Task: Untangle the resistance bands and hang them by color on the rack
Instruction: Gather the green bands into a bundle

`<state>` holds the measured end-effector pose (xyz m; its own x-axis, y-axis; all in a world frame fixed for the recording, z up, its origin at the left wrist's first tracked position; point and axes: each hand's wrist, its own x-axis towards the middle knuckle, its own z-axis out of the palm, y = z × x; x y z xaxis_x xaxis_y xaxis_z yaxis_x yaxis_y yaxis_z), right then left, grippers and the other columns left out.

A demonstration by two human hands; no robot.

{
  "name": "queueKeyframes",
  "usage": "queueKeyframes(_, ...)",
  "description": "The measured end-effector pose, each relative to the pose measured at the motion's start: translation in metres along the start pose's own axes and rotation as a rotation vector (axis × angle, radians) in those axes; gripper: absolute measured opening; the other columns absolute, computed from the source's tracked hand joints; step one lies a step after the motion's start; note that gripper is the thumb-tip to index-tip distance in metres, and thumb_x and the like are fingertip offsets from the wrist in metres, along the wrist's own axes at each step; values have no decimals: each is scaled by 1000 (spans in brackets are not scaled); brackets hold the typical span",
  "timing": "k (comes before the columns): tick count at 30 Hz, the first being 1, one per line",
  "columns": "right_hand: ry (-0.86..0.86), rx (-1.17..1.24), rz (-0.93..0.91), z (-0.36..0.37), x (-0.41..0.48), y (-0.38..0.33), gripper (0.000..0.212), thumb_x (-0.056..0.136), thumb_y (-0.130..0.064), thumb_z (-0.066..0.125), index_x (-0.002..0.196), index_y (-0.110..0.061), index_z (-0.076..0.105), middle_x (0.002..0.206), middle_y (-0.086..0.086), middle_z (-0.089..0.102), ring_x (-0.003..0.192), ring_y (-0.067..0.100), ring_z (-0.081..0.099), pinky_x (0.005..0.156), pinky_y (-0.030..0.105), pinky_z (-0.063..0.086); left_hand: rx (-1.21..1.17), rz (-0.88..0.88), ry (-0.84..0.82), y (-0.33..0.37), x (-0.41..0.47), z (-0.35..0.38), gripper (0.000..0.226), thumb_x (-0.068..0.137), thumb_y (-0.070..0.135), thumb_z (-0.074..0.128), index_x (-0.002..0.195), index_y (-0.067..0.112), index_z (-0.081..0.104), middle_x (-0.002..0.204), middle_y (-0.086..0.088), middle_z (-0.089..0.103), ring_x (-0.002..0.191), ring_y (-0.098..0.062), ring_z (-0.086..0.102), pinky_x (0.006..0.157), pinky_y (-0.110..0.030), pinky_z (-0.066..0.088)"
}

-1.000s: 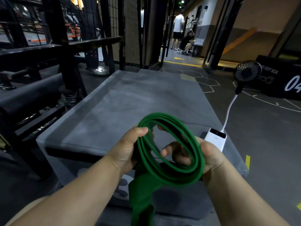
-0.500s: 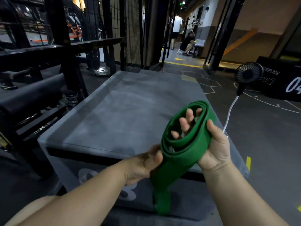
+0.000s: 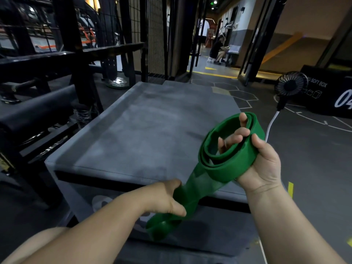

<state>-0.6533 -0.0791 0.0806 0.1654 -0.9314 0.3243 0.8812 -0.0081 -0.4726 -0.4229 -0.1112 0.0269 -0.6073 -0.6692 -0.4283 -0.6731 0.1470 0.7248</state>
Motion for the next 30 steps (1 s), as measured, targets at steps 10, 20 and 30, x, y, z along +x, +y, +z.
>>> queueKeyframes(10, 102, -95, -224, 16, -2, -7, 62, 55, -11, 84, 111, -27, 62, 82, -11, 65, 72, 7, 65, 90, 32, 52, -441, 156, 15, 5, -7, -22, 45, 63, 13, 71, 107, 15, 63, 96, -1, 72, 90, -17, 69, 83, -32, 55)
queueKeyframes(20, 216, -465, -82, 23, 1, 20, 57, 55, -10, 85, 108, -23, 70, 82, 4, 68, 79, 22, 67, 79, 38, 58, -1048, 108, 23, 13, -8, -23, 25, 69, 20, 76, 89, 4, 76, 95, -17, 70, 79, -28, 67, 74, -37, 55)
queueKeyframes(30, 504, -497, -230, 28, 6, 28, 33, 90, 1, 53, 114, -22, 57, 76, 0, 66, 73, 18, 66, 79, 37, 53, 70, 174, 190, 15, -16, -23, 48, 79, 30, 74, 122, 30, 53, 119, 10, 55, 105, -10, 57, 95, -27, 47)
